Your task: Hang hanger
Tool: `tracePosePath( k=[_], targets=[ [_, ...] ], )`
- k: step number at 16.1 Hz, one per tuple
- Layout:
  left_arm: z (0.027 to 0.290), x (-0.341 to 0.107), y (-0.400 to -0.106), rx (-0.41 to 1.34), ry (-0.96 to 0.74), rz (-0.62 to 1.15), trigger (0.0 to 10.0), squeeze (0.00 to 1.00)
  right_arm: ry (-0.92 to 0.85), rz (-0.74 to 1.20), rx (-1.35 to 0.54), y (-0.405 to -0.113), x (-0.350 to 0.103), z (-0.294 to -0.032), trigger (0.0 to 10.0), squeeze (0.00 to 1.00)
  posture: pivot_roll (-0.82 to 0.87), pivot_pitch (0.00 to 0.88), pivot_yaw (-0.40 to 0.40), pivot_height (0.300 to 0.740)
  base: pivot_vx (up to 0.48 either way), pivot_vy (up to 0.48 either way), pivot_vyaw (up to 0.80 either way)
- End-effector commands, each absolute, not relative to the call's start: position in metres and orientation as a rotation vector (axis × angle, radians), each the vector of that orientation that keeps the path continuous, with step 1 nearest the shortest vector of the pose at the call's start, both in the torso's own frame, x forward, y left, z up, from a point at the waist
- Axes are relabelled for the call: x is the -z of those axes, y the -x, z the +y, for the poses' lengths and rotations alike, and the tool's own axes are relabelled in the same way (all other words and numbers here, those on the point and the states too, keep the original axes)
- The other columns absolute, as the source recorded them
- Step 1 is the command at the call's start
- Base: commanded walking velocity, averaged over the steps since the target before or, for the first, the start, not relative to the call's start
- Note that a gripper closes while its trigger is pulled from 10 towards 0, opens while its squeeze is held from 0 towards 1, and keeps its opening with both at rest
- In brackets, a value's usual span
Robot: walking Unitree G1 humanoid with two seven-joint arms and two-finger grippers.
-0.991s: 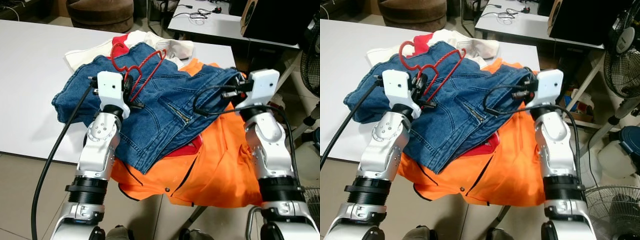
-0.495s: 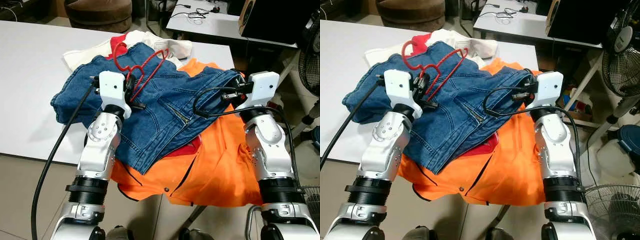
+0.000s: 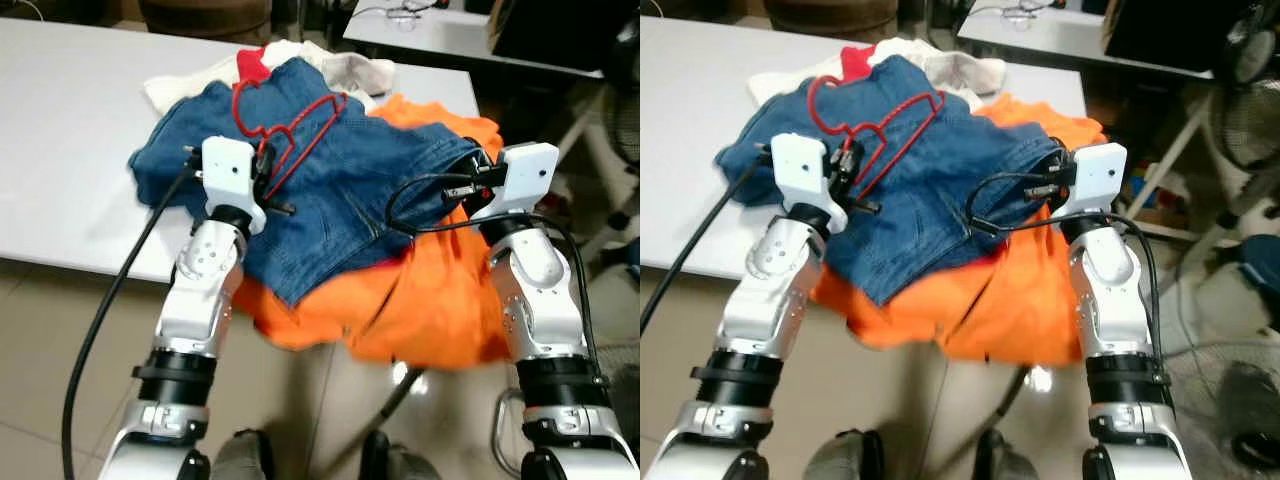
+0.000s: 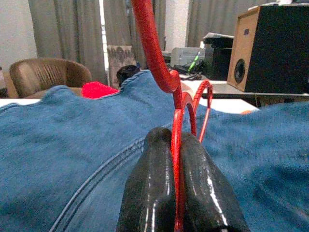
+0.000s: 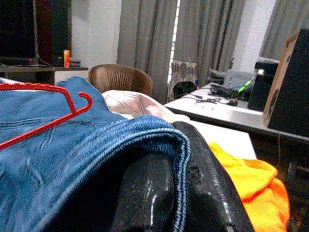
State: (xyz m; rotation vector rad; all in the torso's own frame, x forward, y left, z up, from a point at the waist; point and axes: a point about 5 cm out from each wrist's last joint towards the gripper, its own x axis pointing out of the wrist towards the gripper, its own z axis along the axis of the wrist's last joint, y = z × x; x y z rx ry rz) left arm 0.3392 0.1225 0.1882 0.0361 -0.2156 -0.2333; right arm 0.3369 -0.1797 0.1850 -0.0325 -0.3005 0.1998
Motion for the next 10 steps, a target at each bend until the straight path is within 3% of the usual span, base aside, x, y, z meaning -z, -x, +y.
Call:
tracePosePath(
  k=[1, 10],
  targets=[
    [0.1176, -0.1894, -0.3391, 0.257, -0.046, -0.22, 10.0, 0.0, 0.034, -0.32, -0.195, -0.3373, -0.1903, -0.1806, 0.0, 0.0, 0.02, 0.029, -0.006, 0.74, -0.27, 0.0, 0.0],
    [0.1157, -0.1904, -0.337, 0.276, -0.05, -0.236, 10.0, 0.0, 0.038, -0.325, -0.201, -0.3365, -0.1915, -0.1792, 0.0, 0.0, 0.02, 0.025, -0.008, 0.74, -0.277, 0.0, 0.0]
  ],
)
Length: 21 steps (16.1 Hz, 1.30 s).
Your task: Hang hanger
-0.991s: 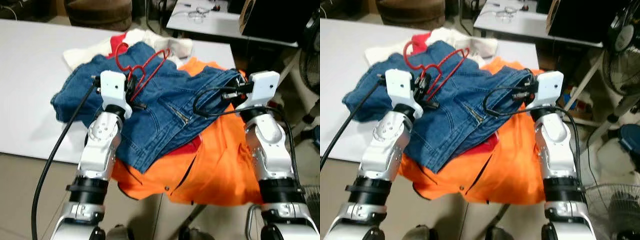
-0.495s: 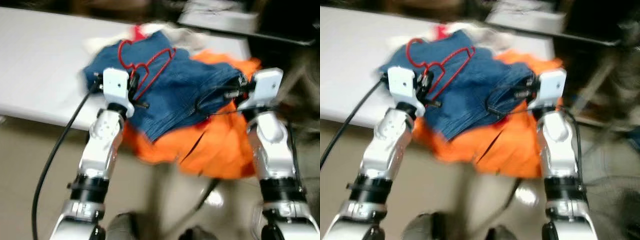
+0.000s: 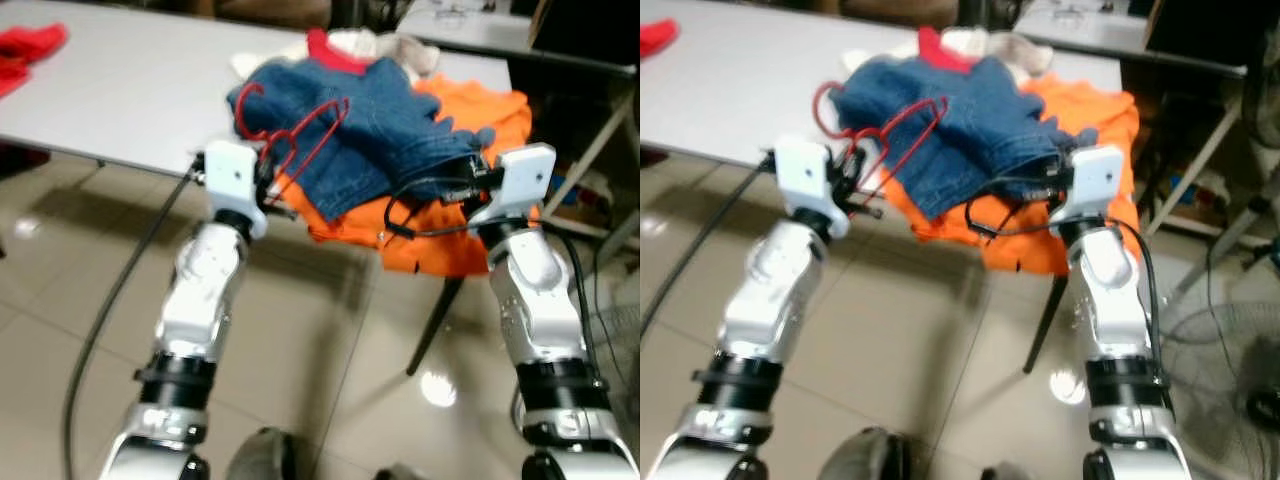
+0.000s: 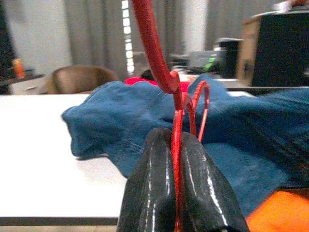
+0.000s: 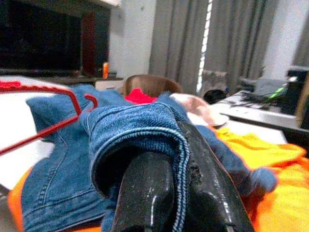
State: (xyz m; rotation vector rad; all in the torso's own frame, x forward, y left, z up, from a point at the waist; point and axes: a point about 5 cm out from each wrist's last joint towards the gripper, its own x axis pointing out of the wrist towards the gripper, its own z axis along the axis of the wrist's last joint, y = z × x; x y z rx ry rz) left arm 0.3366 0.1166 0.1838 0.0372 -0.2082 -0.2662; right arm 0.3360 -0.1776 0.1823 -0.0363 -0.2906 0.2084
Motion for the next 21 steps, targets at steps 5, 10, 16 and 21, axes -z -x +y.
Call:
tracePosePath(
  k=[5, 10, 16, 21],
  targets=[
    [0.112, -0.191, -0.337, 0.291, -0.042, -0.243, 10.0, 0.0, 0.042, -0.33, -0.201, -0.335, -0.194, -0.18, 0.0, 0.0, 0.01, 0.025, -0.004, 0.74, -0.304, 0.0, 0.0],
    [0.112, -0.192, -0.337, 0.296, -0.025, -0.245, 10.0, 0.0, 0.048, -0.346, -0.262, -0.335, -0.208, -0.17, 0.0, 0.0, 0.01, 0.03, -0.014, 0.74, -0.292, 0.0, 0.0],
    [0.124, -0.21, -0.347, 0.344, 0.04, -0.232, 10.0, 0.0, -0.477, -0.216, -0.251, -0.358, -0.249, -0.17, 0.0, 0.0, 0.02, 0.026, -0.037, 0.74, 0.0, 0.0, 0.0],
    [0.144, -0.183, -0.348, 0.158, 0.033, -0.123, 10.0, 0.0, -0.273, -0.062, -0.185, -0.349, -0.188, -0.176, 0.0, 0.0, 0.03, 0.033, -0.046, 0.74, 0.0, 0.0, 0.0]
  ],
)
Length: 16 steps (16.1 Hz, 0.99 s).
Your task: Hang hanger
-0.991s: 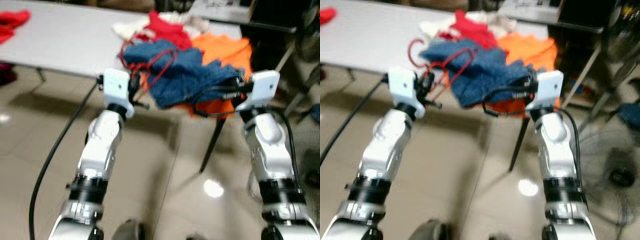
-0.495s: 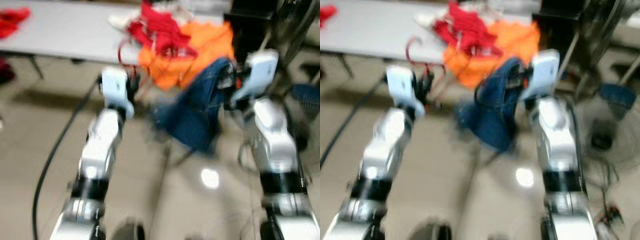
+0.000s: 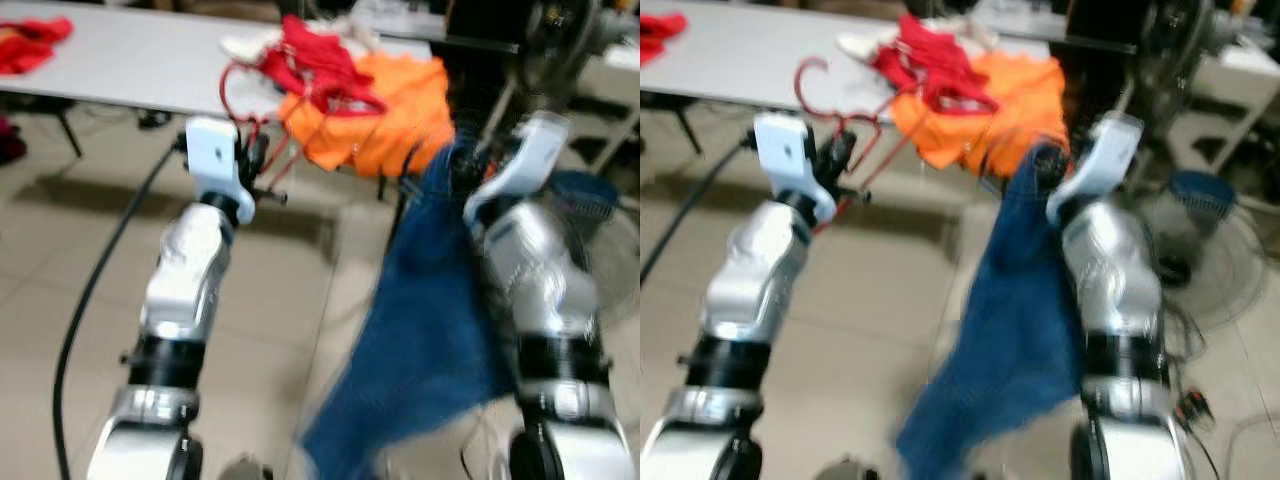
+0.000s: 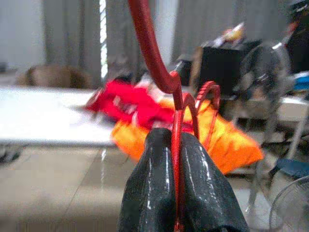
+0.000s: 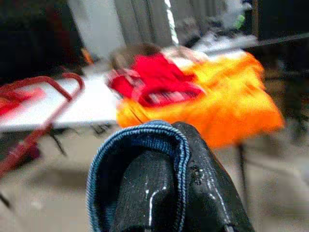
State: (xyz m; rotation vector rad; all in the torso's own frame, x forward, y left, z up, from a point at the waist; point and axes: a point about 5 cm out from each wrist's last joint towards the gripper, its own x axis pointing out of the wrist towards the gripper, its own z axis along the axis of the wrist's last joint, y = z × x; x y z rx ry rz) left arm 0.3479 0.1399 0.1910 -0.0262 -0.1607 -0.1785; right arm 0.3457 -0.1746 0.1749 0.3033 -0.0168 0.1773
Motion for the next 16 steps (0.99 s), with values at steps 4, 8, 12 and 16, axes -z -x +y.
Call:
tracePosePath(
  k=[4, 8, 12, 16],
  targets=[
    [0.159, -0.13, -0.331, -0.003, -0.061, 0.058, 10.0, 0.0, -0.176, 0.07, -0.224, -0.329, -0.12, -0.154, 0.0, 0.0, 0.04, 0.037, -0.036, 0.74, 0.0, 0.0, 0.52],
    [0.178, -0.126, -0.329, -0.109, -0.139, 0.063, 10.0, 0.0, -0.174, 0.072, -0.212, -0.331, -0.111, -0.151, 0.0, 0.0, 0.05, 0.035, -0.034, 0.74, 0.0, 0.0, 0.31],
    [0.183, -0.138, -0.333, -0.16, -0.17, 0.019, 10.0, 0.0, -0.128, 0.023, -0.266, -0.341, -0.123, -0.144, 0.0, 0.0, 0.08, 0.023, -0.04, 0.74, 0.0, 0.0, 0.0],
    [0.172, -0.136, -0.326, -0.09, -0.119, -0.006, 10.0, 0.0, -0.089, 0.043, -0.266, -0.339, -0.11, -0.144, 0.0, 0.0, 0.1, 0.027, -0.053, 0.74, 0.0, 0.0, 0.0]
  ],
)
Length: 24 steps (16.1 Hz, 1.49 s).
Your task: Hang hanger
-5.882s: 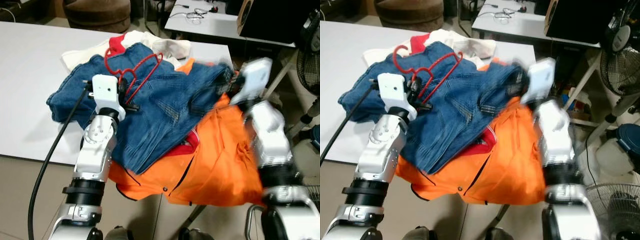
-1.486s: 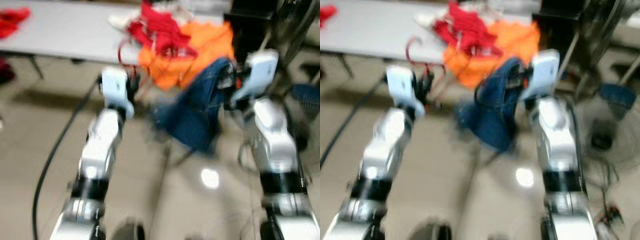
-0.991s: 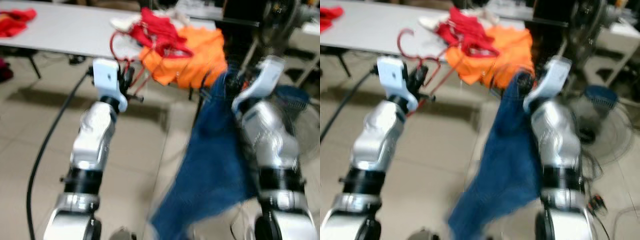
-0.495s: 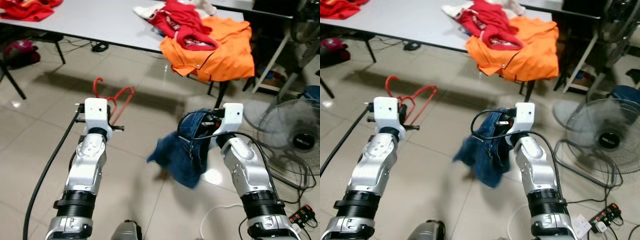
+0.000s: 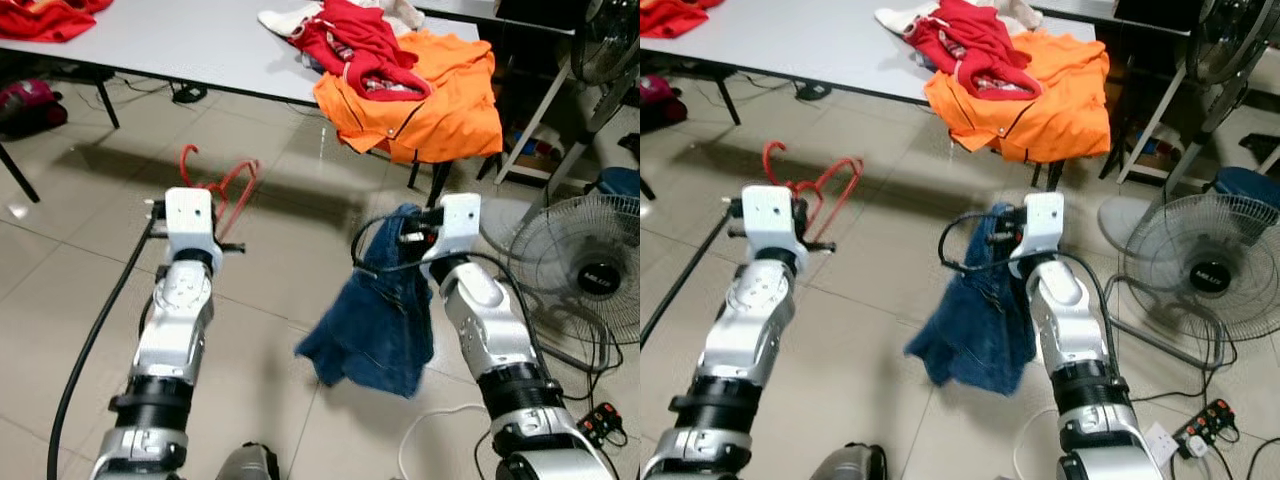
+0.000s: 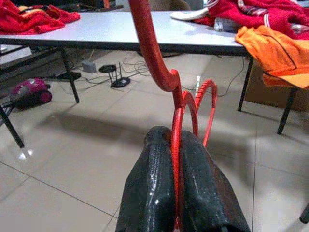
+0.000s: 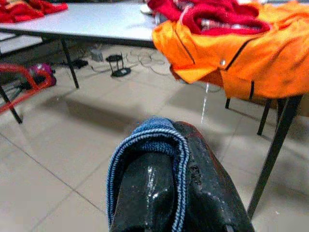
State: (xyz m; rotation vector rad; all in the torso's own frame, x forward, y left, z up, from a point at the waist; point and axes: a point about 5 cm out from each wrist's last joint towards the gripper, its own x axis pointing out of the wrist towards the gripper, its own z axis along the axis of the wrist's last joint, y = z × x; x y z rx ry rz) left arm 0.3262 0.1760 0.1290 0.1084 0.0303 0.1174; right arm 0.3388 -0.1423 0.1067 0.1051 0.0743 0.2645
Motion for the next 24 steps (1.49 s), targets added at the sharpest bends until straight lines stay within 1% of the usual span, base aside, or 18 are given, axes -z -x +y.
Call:
tracePosePath(
  k=[1, 3, 7, 9, 12, 14, 17, 18, 19, 21, 24],
  targets=[
    [0.169, -0.136, -0.324, -0.086, -0.101, -0.015, 10.0, 0.0, -0.078, 0.054, -0.279, -0.336, -0.105, -0.142, 0.0, 0.0, 0.1, 0.026, -0.057, 0.74, 0.0, -0.48, 0.0],
    [0.165, -0.133, -0.321, -0.098, -0.073, -0.006, 10.0, 0.0, -0.055, 0.054, -0.297, -0.334, -0.102, -0.139, 0.0, 0.0, 0.1, 0.013, -0.052, 0.74, 0.0, -0.424, 0.0],
    [0.157, -0.127, -0.324, -0.082, -0.079, 0.019, 10.0, 0.0, -0.028, 0.016, -0.262, -0.329, -0.101, -0.139, 0.0, 0.0, 0.08, 0.014, -0.047, 0.74, 0.0, 0.0, 0.0],
    [0.154, -0.134, -0.327, -0.043, -0.064, -0.016, 10.0, 0.0, -0.025, 0.009, -0.269, -0.323, -0.098, -0.139, 0.0, 0.0, 0.07, 0.009, -0.049, 0.74, 0.0, 0.0, 0.26],
    [0.149, -0.134, -0.33, -0.039, -0.038, -0.011, 10.0, 0.0, -0.027, 0.002, -0.263, -0.323, -0.099, -0.143, 0.0, 0.0, 0.05, 0.002, -0.041, 0.74, 0.178, 0.361, 0.51],
    [0.139, -0.129, -0.332, -0.031, -0.059, 0.019, 10.0, 0.0, -0.043, -0.001, -0.25, -0.324, -0.102, -0.15, 0.0, 0.0, 0.03, 0.009, -0.033, 0.74, 0.0, 0.0, 0.5],
    [0.141, -0.126, -0.33, -0.031, -0.055, 0.034, 10.0, 0.0, -0.052, 0.006, -0.231, -0.324, -0.102, -0.156, 0.0, 0.0, 0.03, 0.034, -0.024, 0.74, 0.0, 0.0, 0.49],
    [0.145, -0.122, -0.326, -0.024, -0.103, 0.034, 10.0, 0.0, -0.038, 0.001, -0.227, -0.324, -0.102, -0.159, 0.0, 0.0, 0.04, 0.035, -0.027, 0.74, 0.0, 0.0, 0.47],
    [0.149, -0.12, -0.323, -0.027, -0.09, 0.04, 10.0, 0.0, -0.036, -0.001, -0.22, -0.323, -0.102, -0.162, 0.0, 0.0, 0.04, 0.037, -0.031, 0.74, 0.0, 0.0, 0.47],
    [0.158, -0.116, -0.313, -0.053, -0.072, 0.038, 10.0, 0.0, -0.006, -0.003, -0.199, -0.318, -0.1, -0.173, 0.0, 0.0, 0.06, 0.044, -0.053, 0.74, 0.0, -0.48, 0.46],
    [0.151, -0.119, -0.312, -0.066, -0.069, 0.026, 10.0, 0.0, -0.04, 0.02, -0.209, -0.317, -0.095, -0.169, 0.0, 0.0, 0.08, 0.041, -0.059, 0.74, 0.0, -0.48, 0.46]
  ],
)
